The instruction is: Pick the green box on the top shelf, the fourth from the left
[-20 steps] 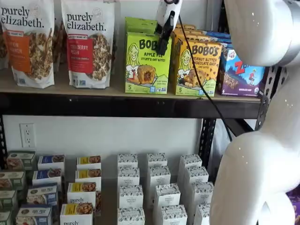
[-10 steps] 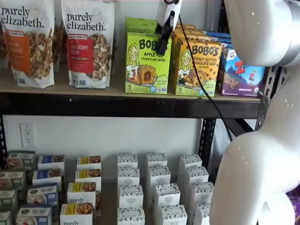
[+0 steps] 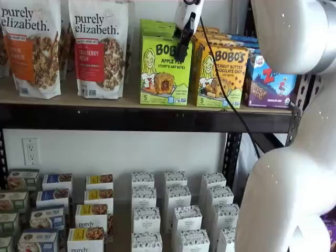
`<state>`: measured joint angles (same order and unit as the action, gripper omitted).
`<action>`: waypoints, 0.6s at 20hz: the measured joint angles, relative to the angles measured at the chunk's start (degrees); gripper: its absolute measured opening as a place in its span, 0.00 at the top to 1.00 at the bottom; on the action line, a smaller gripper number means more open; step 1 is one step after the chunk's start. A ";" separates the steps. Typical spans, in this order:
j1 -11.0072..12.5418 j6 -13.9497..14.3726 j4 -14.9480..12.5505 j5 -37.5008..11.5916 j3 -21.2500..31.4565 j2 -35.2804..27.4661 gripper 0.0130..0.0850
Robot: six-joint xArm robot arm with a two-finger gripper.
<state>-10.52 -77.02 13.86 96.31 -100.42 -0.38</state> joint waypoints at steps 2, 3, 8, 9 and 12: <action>0.01 0.00 0.06 0.03 0.00 0.01 0.44; 0.01 0.01 0.06 0.07 -0.02 0.01 0.50; -0.01 0.05 0.14 0.28 -0.13 -0.05 0.61; -0.03 0.07 0.11 0.29 -0.13 -0.05 0.61; -0.11 0.10 -0.13 0.28 -0.11 -0.07 0.61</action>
<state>-10.62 -76.92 13.72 96.60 -100.53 -0.45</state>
